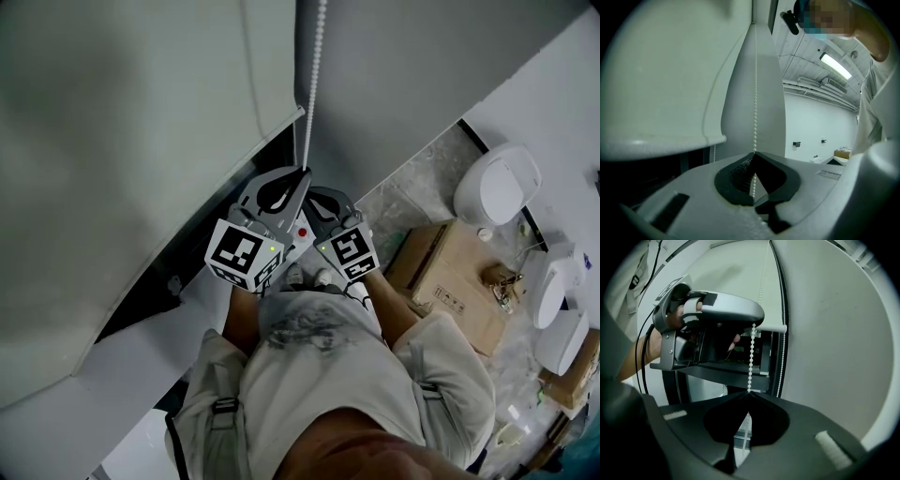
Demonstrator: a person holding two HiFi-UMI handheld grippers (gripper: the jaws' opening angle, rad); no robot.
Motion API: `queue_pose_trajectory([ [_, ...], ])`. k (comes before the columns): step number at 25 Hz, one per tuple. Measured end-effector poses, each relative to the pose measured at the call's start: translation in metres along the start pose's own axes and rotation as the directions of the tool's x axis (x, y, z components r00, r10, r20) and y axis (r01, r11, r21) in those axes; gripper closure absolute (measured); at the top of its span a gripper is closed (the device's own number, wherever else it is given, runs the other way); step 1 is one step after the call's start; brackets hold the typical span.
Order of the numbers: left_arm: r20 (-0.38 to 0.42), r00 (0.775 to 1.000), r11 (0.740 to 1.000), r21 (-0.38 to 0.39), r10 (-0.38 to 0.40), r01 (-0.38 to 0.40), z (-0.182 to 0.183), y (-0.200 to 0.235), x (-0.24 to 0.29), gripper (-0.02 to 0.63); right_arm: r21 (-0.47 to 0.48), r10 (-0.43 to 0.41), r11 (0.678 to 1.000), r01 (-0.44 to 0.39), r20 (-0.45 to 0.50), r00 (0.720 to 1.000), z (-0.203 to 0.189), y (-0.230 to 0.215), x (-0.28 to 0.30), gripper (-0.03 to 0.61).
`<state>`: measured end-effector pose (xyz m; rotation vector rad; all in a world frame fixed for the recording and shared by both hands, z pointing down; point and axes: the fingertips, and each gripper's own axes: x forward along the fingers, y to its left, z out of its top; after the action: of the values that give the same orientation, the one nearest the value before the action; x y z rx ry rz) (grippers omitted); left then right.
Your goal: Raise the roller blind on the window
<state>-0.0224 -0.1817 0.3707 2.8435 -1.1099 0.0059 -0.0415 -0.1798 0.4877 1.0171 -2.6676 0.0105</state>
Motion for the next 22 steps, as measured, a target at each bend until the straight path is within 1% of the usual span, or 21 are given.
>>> queue_pose_trajectory([
  [8, -0.071, 0.997, 0.999, -0.035, 0.002, -0.005, -0.035, 0.003, 0.003, 0.604, 0.009, 0.007, 1.000, -0.007, -0.066, 0.998, -0.034, 0.001, 0.009, 0.569],
  [14, -0.112, 0.994, 0.998, -0.057, 0.006, -0.012, -0.049, 0.006, 0.002, 0.606, 0.023, 0.022, 1.000, -0.020, -0.104, 0.994, -0.046, 0.007, 0.013, 0.569],
  [22, -0.164, 0.986, 0.995, -0.091, 0.017, -0.033, -0.088, 0.006, -0.003, 0.604, 0.025, 0.043, 0.999, -0.040, -0.170, 0.984, -0.084, 0.017, 0.018, 0.569],
])
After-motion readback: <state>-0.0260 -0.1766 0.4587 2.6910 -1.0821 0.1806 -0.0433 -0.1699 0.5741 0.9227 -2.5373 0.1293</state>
